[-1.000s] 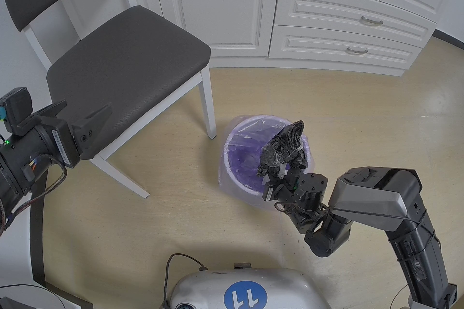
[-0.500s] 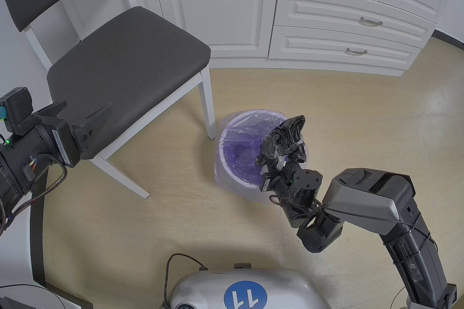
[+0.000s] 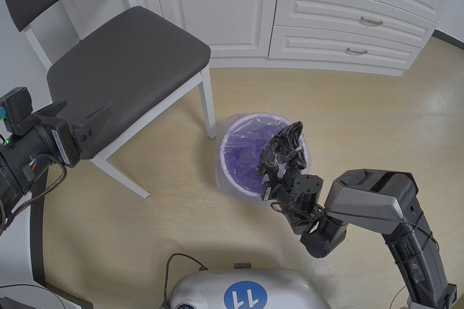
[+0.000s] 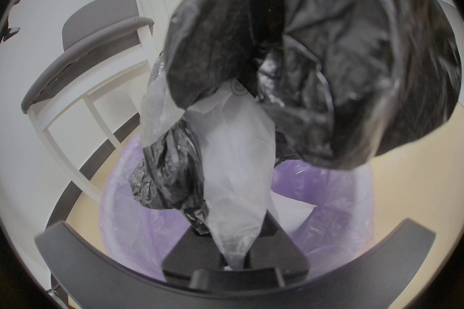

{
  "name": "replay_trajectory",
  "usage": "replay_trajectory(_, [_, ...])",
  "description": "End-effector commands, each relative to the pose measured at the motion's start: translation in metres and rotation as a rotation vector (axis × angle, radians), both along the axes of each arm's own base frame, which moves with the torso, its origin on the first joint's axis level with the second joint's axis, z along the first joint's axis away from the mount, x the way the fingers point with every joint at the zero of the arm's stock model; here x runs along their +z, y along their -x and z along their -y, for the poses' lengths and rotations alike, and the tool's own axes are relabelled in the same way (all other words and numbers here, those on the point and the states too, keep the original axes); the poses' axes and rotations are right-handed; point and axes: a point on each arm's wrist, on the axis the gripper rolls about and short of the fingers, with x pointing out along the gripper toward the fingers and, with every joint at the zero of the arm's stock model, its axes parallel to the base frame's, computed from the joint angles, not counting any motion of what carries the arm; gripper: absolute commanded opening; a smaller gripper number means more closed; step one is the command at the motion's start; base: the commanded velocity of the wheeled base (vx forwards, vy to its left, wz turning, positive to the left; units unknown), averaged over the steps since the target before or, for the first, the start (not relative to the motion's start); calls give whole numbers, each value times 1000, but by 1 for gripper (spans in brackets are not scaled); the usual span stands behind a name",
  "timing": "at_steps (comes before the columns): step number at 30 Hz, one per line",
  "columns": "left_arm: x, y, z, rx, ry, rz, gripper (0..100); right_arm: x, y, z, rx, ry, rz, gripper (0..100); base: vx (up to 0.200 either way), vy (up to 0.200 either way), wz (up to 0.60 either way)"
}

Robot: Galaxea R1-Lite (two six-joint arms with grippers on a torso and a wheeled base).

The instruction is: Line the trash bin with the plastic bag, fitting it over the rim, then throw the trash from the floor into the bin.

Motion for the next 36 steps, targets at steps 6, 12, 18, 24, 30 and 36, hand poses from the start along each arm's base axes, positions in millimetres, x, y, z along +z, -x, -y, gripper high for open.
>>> replay_trajectory(6, [0, 0, 0, 2, 1, 0, 100, 22, 30, -8, 56, 22, -26, 0, 0, 0, 0])
replay_trajectory(12, [0, 0, 0, 2, 3, 1, 100, 19, 39, -2, 65, 80, -109, 0, 0, 0, 0])
replay_trajectory(18, [0, 0, 0, 2, 1, -1, 100, 22, 33, -5, 60, 52, -75, 0, 0, 0, 0])
replay_trajectory(24, [0, 0, 0, -1, 0, -1, 100, 25, 28, -4, 49, 32, -50, 0, 0, 0, 0])
replay_trajectory(30, [0, 0, 0, 0, 3, 1, 100, 25, 24, -3, 37, 23, -42, 0, 0, 0, 0])
replay_trajectory(36, [1, 1, -1, 2, 4, 7, 100, 26, 18, 4, 16, 29, -38, 0, 0, 0, 0])
